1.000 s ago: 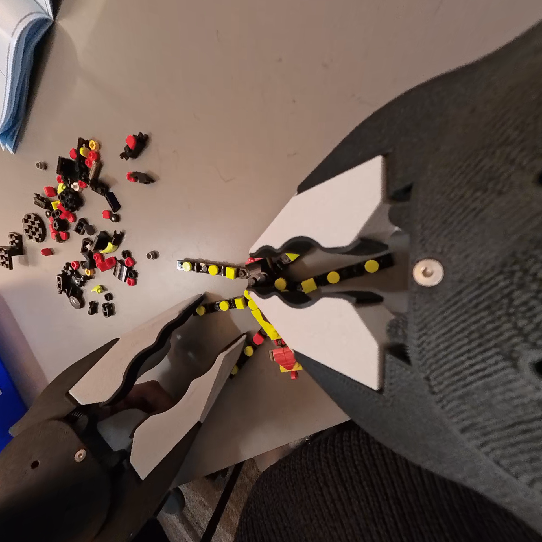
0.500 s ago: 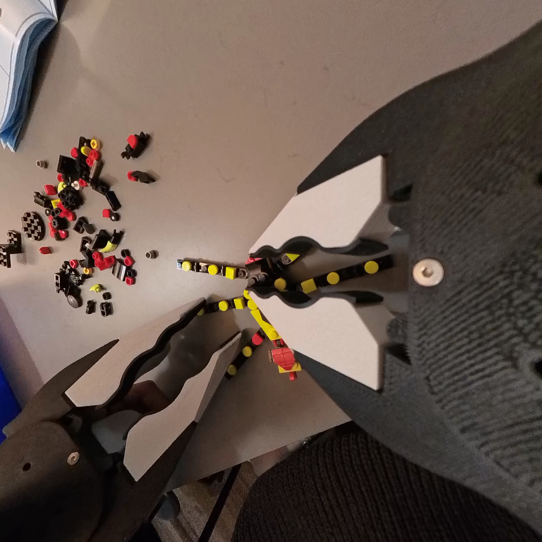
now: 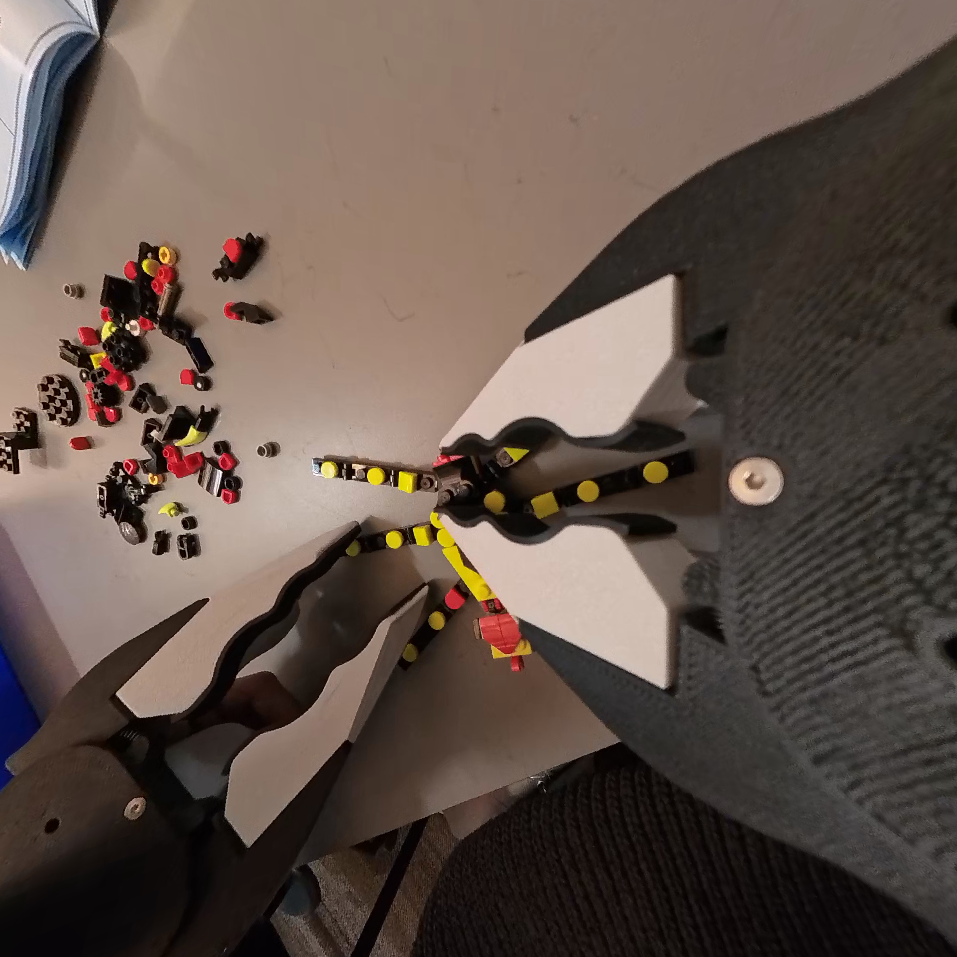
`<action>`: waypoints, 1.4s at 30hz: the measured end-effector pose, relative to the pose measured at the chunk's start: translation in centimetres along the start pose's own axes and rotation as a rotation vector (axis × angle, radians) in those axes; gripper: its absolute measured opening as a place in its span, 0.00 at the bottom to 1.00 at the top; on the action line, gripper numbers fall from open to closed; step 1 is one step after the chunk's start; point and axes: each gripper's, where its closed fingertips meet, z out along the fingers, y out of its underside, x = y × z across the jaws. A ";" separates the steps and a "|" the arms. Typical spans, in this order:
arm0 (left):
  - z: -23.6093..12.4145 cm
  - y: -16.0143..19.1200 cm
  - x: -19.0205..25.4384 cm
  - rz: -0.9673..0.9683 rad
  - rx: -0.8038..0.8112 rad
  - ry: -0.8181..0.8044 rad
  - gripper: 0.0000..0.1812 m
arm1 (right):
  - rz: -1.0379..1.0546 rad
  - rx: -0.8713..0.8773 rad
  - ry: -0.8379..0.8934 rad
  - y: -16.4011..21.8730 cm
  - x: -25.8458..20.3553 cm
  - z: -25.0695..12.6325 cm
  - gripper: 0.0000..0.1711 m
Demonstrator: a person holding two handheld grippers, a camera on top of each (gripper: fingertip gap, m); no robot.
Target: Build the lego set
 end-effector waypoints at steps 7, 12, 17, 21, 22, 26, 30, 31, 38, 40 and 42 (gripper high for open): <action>-0.2 0.3 0.1 0.027 -0.025 -0.016 0.18 | -0.003 -0.002 0.002 0.0 0.0 0.0 0.10; -0.3 0.4 0.0 0.027 -0.030 -0.015 0.15 | -0.009 -0.004 0.007 0.1 0.0 0.0 0.10; -0.3 0.4 0.0 0.030 -0.034 -0.015 0.14 | -0.009 -0.004 0.009 0.1 -0.1 0.0 0.10; -0.3 0.3 -0.1 0.028 -0.029 -0.023 0.16 | 0.005 0.004 0.002 0.1 -0.1 0.0 0.10; -0.3 0.3 0.0 0.029 -0.029 -0.021 0.16 | 0.011 0.004 -0.002 0.1 -0.1 0.0 0.10; -0.5 0.0 -0.3 0.022 -0.013 -0.034 0.19 | 0.058 0.066 -0.073 -0.9 -0.6 -0.7 0.14; -1.1 -0.8 -0.6 -0.014 0.038 -0.026 0.19 | 0.133 0.216 -0.044 -3.2 1.6 -3.1 0.14; -1.2 -0.9 -0.6 -0.023 0.047 -0.022 0.19 | 0.135 0.230 -0.019 -3.3 2.4 -3.6 0.13; -1.8 -0.4 -0.7 0.010 0.048 0.001 0.19 | 0.071 0.205 0.096 -2.5 5.0 -5.2 0.13; -2.0 -0.3 -0.6 0.002 0.057 0.025 0.20 | 0.060 0.201 0.100 -2.4 5.0 -5.2 0.13; -2.0 -0.2 -0.2 -0.021 0.057 0.056 0.21 | 0.069 0.200 0.095 -2.4 5.1 -5.1 0.12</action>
